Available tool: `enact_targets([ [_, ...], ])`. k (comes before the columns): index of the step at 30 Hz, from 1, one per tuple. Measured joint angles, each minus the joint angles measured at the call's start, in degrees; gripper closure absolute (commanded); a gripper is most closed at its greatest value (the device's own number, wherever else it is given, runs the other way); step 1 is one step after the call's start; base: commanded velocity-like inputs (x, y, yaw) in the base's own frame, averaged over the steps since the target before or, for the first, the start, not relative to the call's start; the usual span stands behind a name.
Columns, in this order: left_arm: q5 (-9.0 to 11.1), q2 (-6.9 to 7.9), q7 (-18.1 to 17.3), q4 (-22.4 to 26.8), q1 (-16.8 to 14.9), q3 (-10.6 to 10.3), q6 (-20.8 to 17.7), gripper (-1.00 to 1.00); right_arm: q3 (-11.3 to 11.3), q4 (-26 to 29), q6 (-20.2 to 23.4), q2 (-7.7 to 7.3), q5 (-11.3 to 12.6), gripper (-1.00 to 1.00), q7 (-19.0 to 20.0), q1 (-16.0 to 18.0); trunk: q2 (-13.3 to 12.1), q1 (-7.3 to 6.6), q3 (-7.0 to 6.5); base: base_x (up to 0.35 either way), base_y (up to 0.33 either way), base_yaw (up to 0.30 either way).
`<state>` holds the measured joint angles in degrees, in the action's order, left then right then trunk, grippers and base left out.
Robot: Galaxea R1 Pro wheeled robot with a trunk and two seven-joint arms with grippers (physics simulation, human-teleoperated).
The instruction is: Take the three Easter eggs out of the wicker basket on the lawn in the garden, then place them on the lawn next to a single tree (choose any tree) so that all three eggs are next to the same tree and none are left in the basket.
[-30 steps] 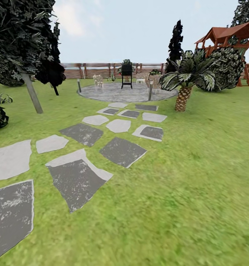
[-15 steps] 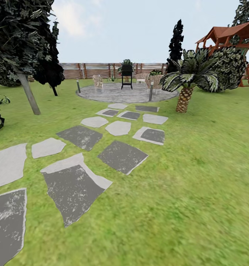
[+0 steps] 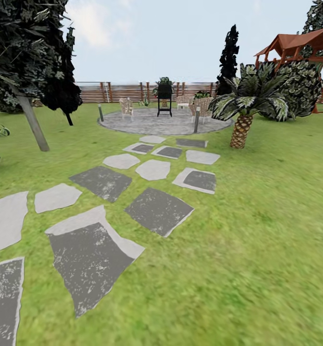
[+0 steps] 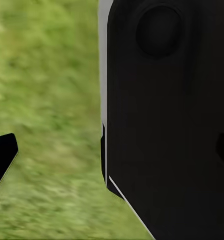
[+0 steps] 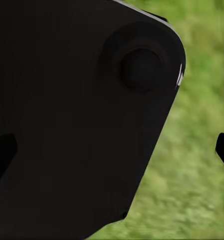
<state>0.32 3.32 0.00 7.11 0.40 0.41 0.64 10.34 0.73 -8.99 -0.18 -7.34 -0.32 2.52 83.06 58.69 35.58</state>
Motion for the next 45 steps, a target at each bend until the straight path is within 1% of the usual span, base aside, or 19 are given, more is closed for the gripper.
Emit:
enact_targets([
  [3,0.0,0.02,0.0,0.0,0.0,0.0,0.0,-1.0,-0.03,0.01,0.0,0.05,-0.01,-1.0,0.0,0.0,0.0,0.0,0.0,0.339,0.0,0.0],
  [8,0.0,0.01,0.02,0.0,0.0,0.0,0.0,-1.0,0.01,0.01,0.01,-0.28,0.14,-1.0,0.0,0.0,0.0,0.0,0.0,0.339,0.0,0.0],
  [17,0.0,0.02,0.0,0.0,0.0,0.02,-0.03,-1.0,-0.05,0.06,0.02,0.04,-0.02,-1.0,0.0,0.0,0.0,0.0,0.0,0.339,0.0,0.0],
  [23,0.0,0.03,0.0,0.0,0.0,0.01,0.0,-1.0,-0.01,0.01,0.0,-0.27,0.13,-1.0,0.0,0.0,0.0,0.0,0.0,0.339,0.0,0.0],
  [29,0.0,0.03,0.0,0.0,0.0,0.04,0.0,-1.0,-0.01,0.04,0.0,0.0,0.03,-1.0,0.0,0.0,0.0,0.0,0.0,0.339,0.0,0.0],
  [35,0.0,0.03,0.0,0.0,0.0,0.03,0.0,-1.0,0.0,0.01,0.0,-0.23,0.1,-1.0,0.0,0.0,0.0,0.0,0.0,0.339,0.0,0.0],
  [45,0.0,0.06,0.0,0.0,0.0,0.05,-0.01,-1.0,0.02,0.01,0.01,-0.1,0.05,-1.0,0.0,0.0,0.0,0.0,0.0,0.339,0.0,0.0],
])
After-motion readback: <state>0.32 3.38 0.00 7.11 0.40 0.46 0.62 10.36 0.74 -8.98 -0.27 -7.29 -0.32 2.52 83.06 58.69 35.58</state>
